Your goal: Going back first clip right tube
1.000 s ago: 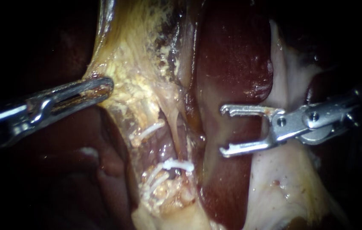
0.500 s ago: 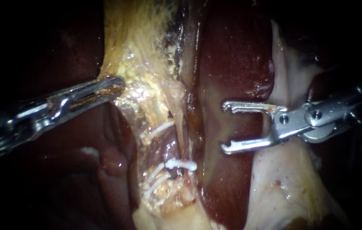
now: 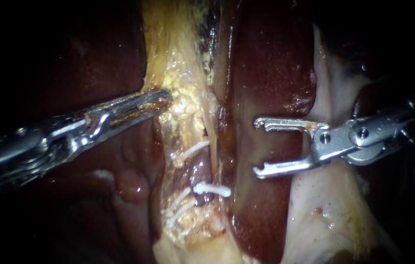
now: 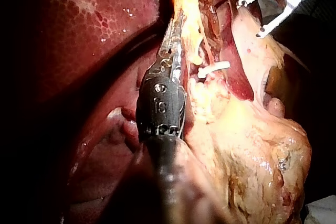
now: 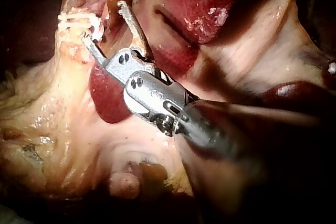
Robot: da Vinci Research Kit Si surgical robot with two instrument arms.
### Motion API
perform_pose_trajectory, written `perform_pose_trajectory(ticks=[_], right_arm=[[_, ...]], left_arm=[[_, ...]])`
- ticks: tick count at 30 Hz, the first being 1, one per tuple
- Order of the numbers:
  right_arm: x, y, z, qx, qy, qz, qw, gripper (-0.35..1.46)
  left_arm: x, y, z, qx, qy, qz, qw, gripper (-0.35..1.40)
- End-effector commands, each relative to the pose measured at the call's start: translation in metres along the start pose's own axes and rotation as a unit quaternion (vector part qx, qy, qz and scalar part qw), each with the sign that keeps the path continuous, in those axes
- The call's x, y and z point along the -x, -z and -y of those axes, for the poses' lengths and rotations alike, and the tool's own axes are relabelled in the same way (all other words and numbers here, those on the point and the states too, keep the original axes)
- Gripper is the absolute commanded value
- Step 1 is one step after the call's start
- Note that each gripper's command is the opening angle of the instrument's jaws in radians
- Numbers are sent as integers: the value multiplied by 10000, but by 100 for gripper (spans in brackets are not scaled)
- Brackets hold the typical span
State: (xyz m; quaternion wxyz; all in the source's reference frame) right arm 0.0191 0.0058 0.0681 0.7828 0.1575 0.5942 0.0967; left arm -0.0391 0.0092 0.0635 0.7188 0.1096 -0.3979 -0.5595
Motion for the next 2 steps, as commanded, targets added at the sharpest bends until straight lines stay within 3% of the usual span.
perform_pose_trajectory(ticks=[1, 2], right_arm=[[0, 0, 0, 4, -1, -1, 10000, 60], [0, 0, 0, 4, -1, -1, 10000, 60]], left_arm=[[1, 1, 0, -5, -1, 0, 10000, -35], [1, 1, 1, -6, 0, -1, 10000, -35]])
